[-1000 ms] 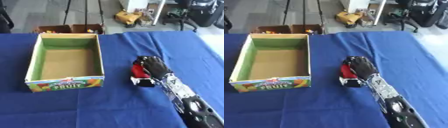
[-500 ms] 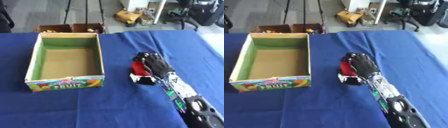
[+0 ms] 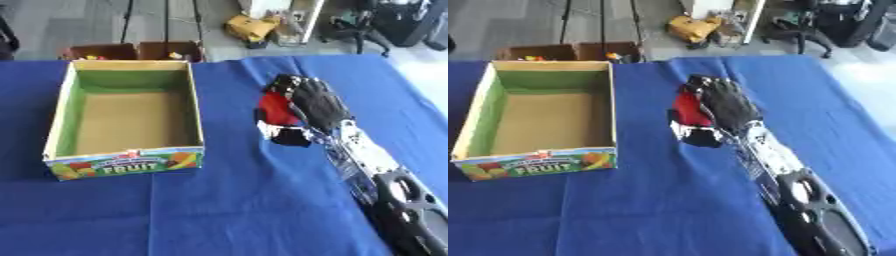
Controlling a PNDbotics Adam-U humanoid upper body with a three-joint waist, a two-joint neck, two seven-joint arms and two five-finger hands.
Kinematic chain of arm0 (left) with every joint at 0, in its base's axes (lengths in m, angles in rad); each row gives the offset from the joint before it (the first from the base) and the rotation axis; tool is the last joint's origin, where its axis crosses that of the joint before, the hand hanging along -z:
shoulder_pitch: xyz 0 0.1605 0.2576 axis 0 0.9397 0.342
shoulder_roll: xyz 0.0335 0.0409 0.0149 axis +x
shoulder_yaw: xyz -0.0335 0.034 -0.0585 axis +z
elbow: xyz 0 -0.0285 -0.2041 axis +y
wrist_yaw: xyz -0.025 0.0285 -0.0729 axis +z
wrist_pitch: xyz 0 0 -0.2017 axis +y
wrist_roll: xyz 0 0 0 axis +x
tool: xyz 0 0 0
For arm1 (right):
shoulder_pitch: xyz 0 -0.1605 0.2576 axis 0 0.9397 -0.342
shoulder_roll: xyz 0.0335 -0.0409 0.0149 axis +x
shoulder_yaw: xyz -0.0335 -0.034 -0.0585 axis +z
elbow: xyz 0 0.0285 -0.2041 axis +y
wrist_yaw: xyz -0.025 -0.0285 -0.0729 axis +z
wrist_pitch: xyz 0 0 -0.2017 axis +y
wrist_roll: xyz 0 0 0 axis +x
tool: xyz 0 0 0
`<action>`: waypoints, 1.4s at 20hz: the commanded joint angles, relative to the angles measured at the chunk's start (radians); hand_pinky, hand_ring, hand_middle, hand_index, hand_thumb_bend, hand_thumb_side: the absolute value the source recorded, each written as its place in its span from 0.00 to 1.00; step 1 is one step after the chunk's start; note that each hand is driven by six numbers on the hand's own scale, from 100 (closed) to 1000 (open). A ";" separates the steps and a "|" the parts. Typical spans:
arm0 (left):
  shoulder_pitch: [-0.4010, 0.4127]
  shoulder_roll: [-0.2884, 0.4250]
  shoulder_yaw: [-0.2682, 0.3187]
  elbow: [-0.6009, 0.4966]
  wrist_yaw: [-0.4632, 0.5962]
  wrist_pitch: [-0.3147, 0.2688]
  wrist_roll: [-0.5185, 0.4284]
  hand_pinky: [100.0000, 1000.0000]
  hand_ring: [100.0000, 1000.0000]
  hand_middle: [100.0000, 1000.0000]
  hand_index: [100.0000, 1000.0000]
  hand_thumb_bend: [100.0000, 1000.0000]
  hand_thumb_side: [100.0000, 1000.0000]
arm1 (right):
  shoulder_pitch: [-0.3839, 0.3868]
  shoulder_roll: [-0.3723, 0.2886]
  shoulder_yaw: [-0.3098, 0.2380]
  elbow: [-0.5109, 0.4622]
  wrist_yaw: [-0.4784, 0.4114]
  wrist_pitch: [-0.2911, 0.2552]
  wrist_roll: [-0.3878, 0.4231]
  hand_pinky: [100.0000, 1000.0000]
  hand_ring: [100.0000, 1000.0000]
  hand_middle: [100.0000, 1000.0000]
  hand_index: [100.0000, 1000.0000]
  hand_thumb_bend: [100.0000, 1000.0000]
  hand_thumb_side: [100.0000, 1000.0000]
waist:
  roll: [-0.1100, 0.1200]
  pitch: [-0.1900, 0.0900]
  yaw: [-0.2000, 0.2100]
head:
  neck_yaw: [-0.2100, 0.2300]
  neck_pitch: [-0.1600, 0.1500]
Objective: Pick up objects on the table and place them in the box.
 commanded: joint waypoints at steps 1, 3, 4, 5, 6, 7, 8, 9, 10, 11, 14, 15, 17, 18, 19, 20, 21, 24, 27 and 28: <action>-0.011 0.010 -0.003 -0.019 0.004 0.002 -0.005 0.65 0.63 0.70 0.86 0.00 0.86 | -0.023 -0.059 -0.007 -0.046 -0.042 0.004 -0.017 0.00 0.17 0.39 0.60 0.00 0.36 | 0.000 -0.023 0.004 | -0.012 0.010; -0.010 0.008 -0.006 -0.019 0.005 0.003 -0.009 0.65 0.62 0.70 0.86 0.00 0.86 | -0.037 -0.081 -0.006 -0.060 -0.072 0.007 -0.029 0.00 0.17 0.38 0.60 0.00 0.35 | -0.001 -0.024 0.014 | -0.019 0.011; -0.010 0.008 -0.008 -0.019 0.006 0.003 -0.011 0.65 0.62 0.70 0.86 0.00 0.86 | -0.045 -0.094 -0.005 -0.067 -0.090 0.009 -0.035 0.00 0.17 0.39 0.60 0.00 0.35 | -0.002 -0.024 0.020 | -0.023 0.011; -0.010 0.008 -0.009 -0.019 0.008 0.003 -0.012 0.65 0.62 0.70 0.86 0.00 0.86 | -0.055 -0.108 -0.005 -0.073 -0.110 0.011 -0.041 0.00 0.17 0.38 0.60 0.00 0.34 | -0.003 -0.025 0.028 | -0.026 0.009; -0.010 0.008 -0.011 -0.019 0.009 0.003 -0.014 0.65 0.62 0.70 0.86 0.00 0.86 | -0.065 -0.121 -0.003 -0.078 -0.131 0.012 -0.048 0.00 0.17 0.38 0.60 0.00 0.34 | -0.005 -0.026 0.035 | -0.030 0.007; -0.010 0.008 -0.012 -0.019 0.011 0.003 -0.015 0.65 0.62 0.70 0.86 0.00 0.86 | -0.076 -0.134 -0.002 -0.082 -0.152 0.013 -0.054 0.00 0.17 0.38 0.60 0.00 0.34 | -0.007 -0.026 0.043 | -0.034 0.004; -0.011 0.007 -0.014 -0.019 0.012 0.003 -0.018 0.65 0.62 0.70 0.86 0.00 0.86 | -0.088 -0.145 0.000 -0.084 -0.172 0.014 -0.060 0.00 0.17 0.38 0.60 0.00 0.34 | -0.009 -0.026 0.052 | -0.038 0.000; -0.012 0.007 -0.016 -0.019 0.014 0.004 -0.020 0.65 0.62 0.70 0.86 0.00 0.86 | -0.100 -0.155 0.002 -0.085 -0.190 0.014 -0.065 0.00 0.17 0.38 0.60 0.00 0.34 | -0.012 -0.026 0.061 | -0.042 -0.004; -0.013 0.006 -0.018 -0.019 0.016 0.004 -0.022 0.65 0.62 0.70 0.86 0.00 0.86 | -0.112 -0.164 0.004 -0.083 -0.206 0.014 -0.070 0.00 0.17 0.38 0.60 0.00 0.34 | -0.014 -0.026 0.071 | -0.047 -0.008; -0.015 0.006 -0.019 -0.019 0.018 0.004 -0.023 0.65 0.62 0.70 0.86 0.00 0.86 | -0.125 -0.172 0.006 -0.080 -0.220 0.015 -0.074 0.00 0.17 0.38 0.60 0.00 0.33 | -0.017 -0.025 0.081 | -0.052 -0.014; -0.022 0.005 -0.024 -0.019 0.024 0.003 -0.028 0.65 0.63 0.70 0.86 0.00 0.85 | -0.166 -0.186 0.010 -0.062 -0.258 0.014 -0.084 0.00 0.17 0.38 0.60 0.00 0.32 | -0.025 -0.021 0.116 | -0.072 -0.034; -0.025 0.004 -0.026 -0.019 0.027 0.003 -0.030 0.65 0.62 0.70 0.86 0.00 0.85 | -0.179 -0.188 0.012 -0.054 -0.268 0.013 -0.087 0.00 0.16 0.38 0.60 0.00 0.32 | -0.027 -0.019 0.128 | -0.080 -0.042; -0.029 0.004 -0.028 -0.019 0.030 0.002 -0.034 0.65 0.62 0.70 0.86 0.00 0.85 | -0.202 -0.191 0.017 -0.040 -0.283 0.008 -0.095 0.00 0.16 0.37 0.59 0.00 0.32 | -0.033 -0.014 0.149 | -0.090 -0.054; -0.033 0.004 -0.029 -0.019 0.032 0.002 -0.035 0.65 0.62 0.70 0.86 0.00 0.85 | -0.213 -0.193 0.019 -0.032 -0.290 0.004 -0.099 0.00 0.16 0.37 0.59 0.00 0.31 | -0.036 -0.012 0.159 | -0.093 -0.061; -0.037 0.003 -0.031 -0.019 0.034 0.001 -0.037 0.65 0.63 0.70 0.86 0.00 0.85 | -0.226 -0.195 0.021 -0.022 -0.297 0.001 -0.105 0.00 0.16 0.37 0.60 0.00 0.31 | -0.039 -0.009 0.170 | -0.098 -0.068; -0.041 0.003 -0.033 -0.019 0.037 0.000 -0.039 0.65 0.63 0.70 0.86 0.00 0.85 | -0.239 -0.198 0.023 -0.011 -0.306 -0.003 -0.112 0.00 0.16 0.37 0.60 0.00 0.31 | -0.042 -0.006 0.181 | -0.104 -0.074; -0.044 0.002 -0.034 -0.019 0.039 0.000 -0.040 0.65 0.63 0.70 0.86 0.00 0.85 | -0.248 -0.200 0.025 0.000 -0.315 -0.009 -0.121 0.00 0.16 0.37 0.60 0.00 0.31 | -0.044 -0.004 0.189 | -0.109 -0.080; -0.051 0.000 -0.038 -0.019 0.043 0.001 -0.046 0.65 0.62 0.70 0.86 0.00 0.85 | -0.280 -0.204 0.035 0.035 -0.338 -0.032 -0.153 0.00 0.15 0.37 0.60 0.00 0.30 | -0.053 0.003 0.218 | -0.128 -0.098; -0.059 -0.002 -0.041 -0.019 0.047 0.001 -0.052 0.65 0.62 0.70 0.86 0.00 0.85 | -0.305 -0.208 0.048 0.079 -0.342 -0.060 -0.181 0.00 0.15 0.37 0.60 0.00 0.31 | -0.061 0.010 0.239 | -0.146 -0.109; -0.061 -0.003 -0.042 -0.019 0.048 0.001 -0.054 0.65 0.62 0.70 0.86 0.00 0.85 | -0.312 -0.208 0.052 0.096 -0.338 -0.068 -0.187 0.00 0.15 0.37 0.60 0.00 0.31 | -0.064 0.012 0.246 | -0.153 -0.111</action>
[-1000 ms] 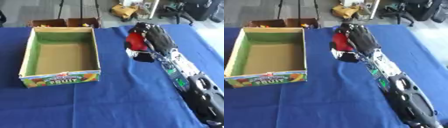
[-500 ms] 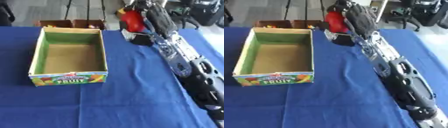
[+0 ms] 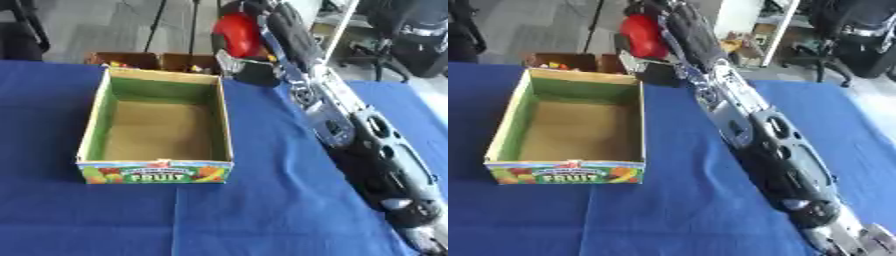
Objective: Pick up objects on the table and place them in the box.
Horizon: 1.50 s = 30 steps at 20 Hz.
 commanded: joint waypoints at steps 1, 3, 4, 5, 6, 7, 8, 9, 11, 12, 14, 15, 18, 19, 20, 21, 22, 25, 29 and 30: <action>-0.017 0.006 -0.005 -0.019 0.007 -0.001 -0.009 0.65 0.62 0.70 0.86 0.00 0.85 | -0.033 -0.039 0.004 0.042 -0.006 -0.026 -0.027 0.00 0.15 0.37 0.59 0.00 0.31 | 0.002 -0.014 0.011 | -0.021 -0.021; -0.022 0.004 -0.007 -0.019 0.009 0.000 -0.012 0.65 0.62 0.70 0.86 0.00 0.85 | -0.044 -0.035 0.015 0.075 -0.001 -0.049 -0.037 0.00 0.14 0.36 0.60 0.00 0.31 | -0.002 -0.009 0.025 | -0.033 -0.026; -0.025 0.003 -0.009 -0.019 0.010 0.000 -0.015 0.65 0.62 0.70 0.86 0.00 0.85 | -0.048 -0.033 0.020 0.094 -0.002 -0.063 -0.039 0.00 0.13 0.35 0.60 0.00 0.31 | -0.004 -0.007 0.033 | -0.043 -0.028; -0.027 0.002 -0.010 -0.019 0.012 -0.001 -0.017 0.65 0.62 0.70 0.86 0.00 0.85 | -0.053 -0.031 0.024 0.112 -0.003 -0.077 -0.041 0.00 0.13 0.35 0.60 0.00 0.31 | -0.006 -0.004 0.042 | -0.052 -0.031; -0.029 0.001 -0.011 -0.019 0.014 -0.001 -0.020 0.65 0.62 0.70 0.86 0.00 0.85 | -0.056 -0.030 0.027 0.130 -0.004 -0.091 -0.043 0.00 0.13 0.35 0.59 0.00 0.31 | -0.007 -0.002 0.051 | -0.060 -0.033; -0.030 0.000 -0.011 -0.019 0.015 -0.002 -0.022 0.65 0.62 0.70 0.86 0.00 0.85 | -0.060 -0.028 0.030 0.148 -0.003 -0.105 -0.045 0.00 0.12 0.34 0.60 0.00 0.30 | -0.009 0.002 0.059 | -0.067 -0.036; -0.031 -0.002 -0.011 -0.019 0.016 -0.002 -0.024 0.65 0.62 0.70 0.86 0.00 0.85 | -0.063 -0.026 0.033 0.165 -0.001 -0.117 -0.045 0.00 0.12 0.34 0.60 0.00 0.30 | -0.010 0.005 0.067 | -0.073 -0.038; -0.033 -0.003 -0.012 -0.019 0.016 -0.003 -0.027 0.65 0.62 0.70 0.86 0.00 0.85 | -0.067 -0.024 0.035 0.180 0.002 -0.127 -0.045 0.00 0.12 0.34 0.60 0.00 0.30 | -0.012 0.008 0.073 | -0.078 -0.040; -0.037 -0.007 -0.013 -0.019 0.018 -0.003 -0.032 0.64 0.62 0.70 0.86 0.00 0.85 | -0.072 -0.016 0.043 0.210 0.011 -0.148 -0.041 0.00 0.11 0.33 0.60 0.00 0.30 | -0.014 0.016 0.085 | -0.090 -0.044; -0.039 -0.009 -0.014 -0.019 0.019 -0.003 -0.034 0.64 0.62 0.70 0.86 0.00 0.85 | -0.075 -0.012 0.047 0.226 0.016 -0.159 -0.038 0.00 0.11 0.33 0.60 0.00 0.30 | -0.015 0.019 0.091 | -0.095 -0.045; -0.044 -0.013 -0.017 -0.019 0.022 -0.003 -0.039 0.64 0.61 0.70 0.86 0.00 0.85 | -0.080 -0.006 0.053 0.260 0.025 -0.178 -0.030 0.00 0.10 0.32 0.60 0.00 0.30 | -0.017 0.025 0.103 | -0.103 -0.049; -0.046 -0.014 -0.018 -0.019 0.024 -0.004 -0.042 0.64 0.61 0.70 0.86 0.00 0.85 | -0.082 -0.003 0.055 0.278 0.031 -0.187 -0.025 0.00 0.10 0.32 0.61 0.00 0.30 | -0.018 0.029 0.110 | -0.109 -0.052; -0.049 -0.018 -0.018 -0.019 0.025 -0.004 -0.049 0.64 0.61 0.70 0.86 0.00 0.85 | -0.088 0.005 0.060 0.320 0.055 -0.224 -0.012 0.00 0.10 0.32 0.61 0.00 0.31 | -0.021 0.037 0.124 | -0.121 -0.056; -0.050 -0.020 -0.019 -0.019 0.026 -0.004 -0.051 0.64 0.61 0.70 0.86 0.00 0.85 | -0.090 0.008 0.063 0.331 0.064 -0.238 -0.009 0.00 0.10 0.32 0.61 0.00 0.31 | -0.022 0.040 0.127 | -0.125 -0.055; -0.052 -0.021 -0.019 -0.019 0.026 -0.004 -0.052 0.64 0.61 0.70 0.86 0.00 0.85 | -0.092 0.012 0.067 0.339 0.072 -0.252 -0.006 0.00 0.10 0.32 0.61 0.00 0.31 | -0.023 0.041 0.130 | -0.127 -0.054; -0.052 -0.021 -0.019 -0.019 0.027 -0.004 -0.053 0.64 0.61 0.70 0.86 0.00 0.85 | -0.095 0.016 0.069 0.345 0.079 -0.263 -0.003 0.00 0.10 0.32 0.61 0.00 0.31 | -0.023 0.043 0.132 | -0.129 -0.054; -0.053 -0.022 -0.019 -0.019 0.027 -0.004 -0.054 0.64 0.61 0.70 0.86 0.00 0.86 | -0.096 0.019 0.071 0.348 0.084 -0.270 -0.001 0.00 0.10 0.32 0.61 0.00 0.31 | -0.024 0.044 0.133 | -0.129 -0.055; -0.055 -0.024 -0.019 -0.019 0.026 -0.001 -0.056 0.64 0.61 0.70 0.86 0.00 0.86 | -0.098 0.028 0.081 0.344 0.100 -0.288 0.011 0.00 0.10 0.32 0.61 0.00 0.31 | -0.026 0.048 0.134 | -0.128 -0.058; -0.057 -0.026 -0.019 -0.019 0.025 0.001 -0.058 0.64 0.61 0.70 0.86 0.00 0.86 | -0.093 0.035 0.091 0.331 0.125 -0.303 0.041 0.00 0.11 0.33 0.63 0.00 0.33 | -0.029 0.052 0.132 | -0.126 -0.059; -0.057 -0.026 -0.019 -0.019 0.025 0.002 -0.058 0.64 0.61 0.70 0.86 0.00 0.86 | -0.092 0.035 0.094 0.325 0.129 -0.306 0.052 0.00 0.13 0.33 0.63 0.00 0.35 | -0.029 0.052 0.131 | -0.126 -0.059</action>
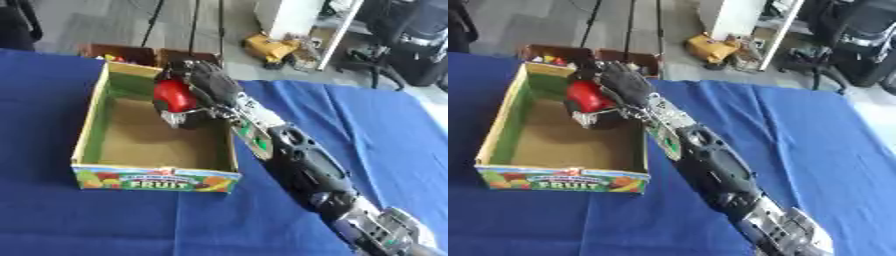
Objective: Pick up objects on the table and place them in the box.
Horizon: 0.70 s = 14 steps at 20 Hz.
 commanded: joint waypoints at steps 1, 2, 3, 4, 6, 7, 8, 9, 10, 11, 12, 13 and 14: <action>-0.015 0.004 -0.001 -0.019 0.002 0.002 -0.005 0.64 0.61 0.70 0.86 0.00 0.86 | 0.001 -0.001 0.016 -0.022 0.022 -0.014 0.036 0.00 0.15 0.35 0.64 0.00 0.36 | 0.007 -0.013 -0.002 | 0.001 -0.014; -0.016 0.004 -0.001 -0.019 0.002 0.003 -0.005 0.64 0.61 0.70 0.86 0.00 0.86 | 0.003 -0.001 0.020 -0.031 0.026 -0.020 0.059 0.00 0.19 0.37 0.66 0.00 0.39 | 0.006 -0.012 -0.002 | 0.001 -0.014; -0.016 0.003 -0.001 -0.019 0.002 0.003 -0.005 0.64 0.61 0.70 0.86 0.00 0.86 | 0.006 -0.001 0.024 -0.040 0.027 -0.027 0.088 0.00 0.23 0.38 0.67 0.00 0.40 | 0.006 -0.012 -0.003 | 0.002 -0.014; -0.016 0.003 -0.001 -0.019 0.002 0.004 -0.005 0.64 0.61 0.70 0.86 0.00 0.86 | 0.007 -0.001 0.027 -0.050 0.026 -0.035 0.120 0.04 0.30 0.42 0.69 0.00 0.46 | 0.005 -0.011 -0.004 | 0.002 -0.013; -0.016 0.003 -0.001 -0.019 0.001 0.005 -0.006 0.64 0.61 0.70 0.86 0.00 0.86 | 0.007 -0.002 0.028 -0.082 0.016 -0.052 0.183 0.10 0.37 0.45 0.71 0.06 0.51 | 0.005 -0.011 -0.006 | 0.002 -0.012; -0.016 0.003 -0.001 -0.019 0.001 0.005 -0.006 0.64 0.61 0.70 0.86 0.00 0.86 | 0.007 -0.005 0.029 -0.100 0.009 -0.060 0.212 0.13 0.40 0.45 0.72 0.06 0.52 | 0.005 -0.011 -0.006 | 0.002 -0.011; -0.016 0.002 -0.002 -0.019 0.001 0.005 -0.006 0.64 0.61 0.70 0.86 0.00 0.86 | 0.007 -0.009 0.029 -0.116 0.002 -0.068 0.239 0.13 0.41 0.46 0.72 0.06 0.52 | 0.004 -0.012 -0.006 | 0.001 -0.010; -0.016 0.002 -0.002 -0.019 0.001 0.006 -0.006 0.64 0.61 0.70 0.86 0.00 0.86 | 0.006 -0.012 0.030 -0.131 -0.004 -0.078 0.265 0.15 0.43 0.48 0.73 0.07 0.53 | 0.004 -0.012 -0.006 | -0.001 -0.009; -0.016 0.002 -0.002 -0.019 0.001 0.006 -0.006 0.64 0.61 0.70 0.86 0.00 0.86 | 0.006 -0.016 0.031 -0.146 -0.011 -0.088 0.292 0.18 0.45 0.49 0.73 0.10 0.55 | 0.004 -0.013 -0.006 | -0.003 -0.008; -0.016 0.002 -0.002 -0.019 0.002 0.006 -0.005 0.64 0.61 0.70 0.86 0.00 0.86 | 0.006 -0.020 0.030 -0.159 -0.016 -0.097 0.315 0.20 0.47 0.52 0.74 0.14 0.57 | 0.005 -0.014 -0.006 | -0.003 -0.008; -0.016 0.003 -0.002 -0.019 0.002 0.006 -0.005 0.64 0.61 0.70 0.86 0.00 0.86 | 0.007 -0.023 0.029 -0.171 -0.019 -0.105 0.335 0.24 0.51 0.55 0.76 0.21 0.61 | 0.005 -0.015 -0.007 | -0.003 -0.008; -0.016 0.003 -0.002 -0.019 0.002 0.006 -0.004 0.64 0.61 0.70 0.86 0.00 0.86 | 0.008 -0.025 0.026 -0.182 -0.024 -0.109 0.348 0.25 0.52 0.56 0.76 0.25 0.62 | 0.005 -0.015 -0.008 | -0.003 -0.008; -0.016 0.003 -0.002 -0.019 0.003 0.006 -0.003 0.64 0.61 0.70 0.86 0.00 0.86 | 0.009 -0.026 0.023 -0.191 -0.029 -0.112 0.356 0.30 0.57 0.60 0.77 0.32 0.66 | 0.005 -0.016 -0.009 | -0.002 -0.008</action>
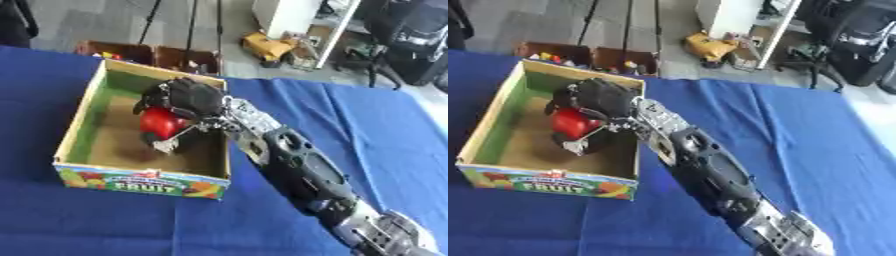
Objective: Pick up objects on the table and place them in the box.
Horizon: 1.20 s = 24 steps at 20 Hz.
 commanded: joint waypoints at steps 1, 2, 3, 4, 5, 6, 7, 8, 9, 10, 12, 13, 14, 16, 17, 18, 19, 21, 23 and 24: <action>-0.010 0.009 -0.002 -0.019 0.003 0.002 0.001 0.64 0.61 0.70 0.86 0.00 0.86 | -0.009 -0.029 -0.017 -0.053 -0.023 -0.011 0.037 0.33 0.60 0.64 0.78 0.37 0.69 | 0.011 -0.024 -0.005 | -0.002 -0.008; -0.009 0.009 -0.002 -0.019 0.003 0.002 0.002 0.64 0.61 0.70 0.86 0.00 0.86 | -0.008 -0.031 -0.022 -0.062 -0.028 -0.008 0.036 0.36 0.62 0.66 0.79 0.39 0.71 | 0.011 -0.025 -0.006 | -0.001 -0.008; -0.009 0.009 -0.002 -0.019 0.003 0.002 0.003 0.64 0.61 0.70 0.86 0.00 0.86 | -0.007 -0.033 -0.027 -0.073 -0.031 -0.001 0.030 0.39 0.64 0.68 0.79 0.42 0.73 | 0.012 -0.027 -0.009 | 0.000 -0.007; -0.008 0.010 -0.002 -0.019 0.003 0.002 0.004 0.64 0.61 0.70 0.86 0.00 0.86 | -0.005 -0.034 -0.031 -0.085 -0.033 0.007 0.022 0.40 0.65 0.69 0.79 0.43 0.74 | 0.013 -0.028 -0.011 | 0.002 -0.007; -0.008 0.010 -0.002 -0.019 0.003 0.003 0.006 0.64 0.61 0.70 0.86 0.00 0.86 | -0.004 -0.036 -0.036 -0.098 -0.036 0.017 0.011 0.41 0.65 0.69 0.80 0.44 0.76 | 0.014 -0.030 -0.014 | 0.003 -0.007; -0.007 0.010 -0.002 -0.019 0.002 0.003 0.007 0.64 0.61 0.70 0.86 0.00 0.86 | -0.003 -0.038 -0.043 -0.113 -0.039 0.027 -0.003 0.42 0.65 0.70 0.80 0.45 0.77 | 0.014 -0.031 -0.016 | 0.004 -0.007; -0.006 0.010 -0.002 -0.019 0.002 0.004 0.007 0.64 0.61 0.70 0.86 0.00 0.86 | -0.001 -0.040 -0.049 -0.128 -0.044 0.038 -0.019 0.42 0.65 0.69 0.80 0.45 0.78 | 0.016 -0.033 -0.019 | 0.006 -0.006; -0.004 0.011 -0.002 -0.019 0.002 0.004 0.008 0.64 0.61 0.70 0.86 0.00 0.86 | 0.001 -0.043 -0.055 -0.144 -0.051 0.048 -0.033 0.41 0.64 0.69 0.80 0.46 0.79 | 0.017 -0.035 -0.022 | 0.007 -0.004; -0.003 0.011 -0.002 -0.019 0.002 0.005 0.009 0.64 0.62 0.70 0.86 0.00 0.86 | 0.004 -0.045 -0.060 -0.160 -0.061 0.057 -0.044 0.41 0.64 0.68 0.80 0.46 0.79 | 0.018 -0.038 -0.025 | 0.008 -0.002; -0.002 0.012 -0.002 -0.019 0.002 0.005 0.010 0.64 0.62 0.70 0.86 0.00 0.86 | 0.008 -0.047 -0.067 -0.180 -0.073 0.067 -0.054 0.40 0.63 0.67 0.80 0.45 0.80 | 0.020 -0.040 -0.029 | 0.009 -0.002; 0.000 0.013 -0.002 -0.019 0.002 0.004 0.012 0.64 0.62 0.70 0.86 0.00 0.86 | 0.021 -0.046 -0.088 -0.231 -0.108 0.093 -0.075 0.38 0.60 0.65 0.80 0.43 0.80 | 0.024 -0.045 -0.038 | 0.012 0.000; 0.001 0.014 -0.001 -0.019 0.002 0.004 0.014 0.64 0.62 0.70 0.86 0.00 0.86 | 0.031 -0.044 -0.101 -0.264 -0.133 0.110 -0.084 0.37 0.58 0.63 0.80 0.44 0.80 | 0.026 -0.047 -0.043 | 0.015 0.001; 0.003 0.015 -0.001 -0.019 0.002 0.004 0.015 0.64 0.62 0.70 0.86 0.00 0.86 | 0.043 -0.039 -0.114 -0.302 -0.163 0.128 -0.088 0.36 0.57 0.62 0.80 0.44 0.80 | 0.027 -0.049 -0.048 | 0.018 0.003; 0.004 0.017 0.001 -0.019 0.002 0.003 0.019 0.65 0.62 0.70 0.86 0.00 0.86 | 0.076 -0.027 -0.145 -0.391 -0.232 0.176 -0.091 0.34 0.54 0.60 0.80 0.39 0.81 | 0.032 -0.052 -0.061 | 0.025 0.005; 0.006 0.018 0.003 -0.019 0.001 0.001 0.022 0.65 0.62 0.70 0.86 0.00 0.86 | 0.096 -0.024 -0.164 -0.441 -0.259 0.203 -0.094 0.35 0.54 0.61 0.80 0.38 0.81 | 0.036 -0.052 -0.068 | 0.031 0.004; 0.008 0.019 0.005 -0.019 0.000 0.000 0.025 0.65 0.62 0.70 0.86 0.00 0.86 | 0.117 -0.025 -0.181 -0.487 -0.278 0.230 -0.098 0.35 0.53 0.60 0.80 0.38 0.82 | 0.039 -0.053 -0.075 | 0.038 0.005; 0.010 0.020 0.007 -0.019 -0.001 0.000 0.027 0.65 0.62 0.70 0.86 0.00 0.86 | 0.139 -0.025 -0.198 -0.531 -0.293 0.257 -0.104 0.34 0.53 0.60 0.80 0.38 0.82 | 0.042 -0.055 -0.082 | 0.044 0.007; 0.014 0.021 0.010 -0.019 -0.003 -0.001 0.031 0.65 0.62 0.70 0.86 0.00 0.86 | 0.185 -0.023 -0.229 -0.602 -0.329 0.302 -0.125 0.33 0.52 0.58 0.80 0.38 0.82 | 0.049 -0.058 -0.097 | 0.056 0.013; 0.017 0.024 0.013 -0.019 -0.004 -0.006 0.037 0.65 0.62 0.70 0.86 0.00 0.85 | 0.228 -0.020 -0.265 -0.624 -0.370 0.313 -0.174 0.32 0.51 0.58 0.80 0.36 0.81 | 0.059 -0.062 -0.113 | 0.075 0.015; 0.019 0.025 0.015 -0.019 -0.005 -0.008 0.040 0.65 0.63 0.70 0.86 0.00 0.85 | 0.248 -0.017 -0.282 -0.627 -0.389 0.309 -0.200 0.31 0.50 0.58 0.81 0.36 0.80 | 0.064 -0.063 -0.121 | 0.088 0.016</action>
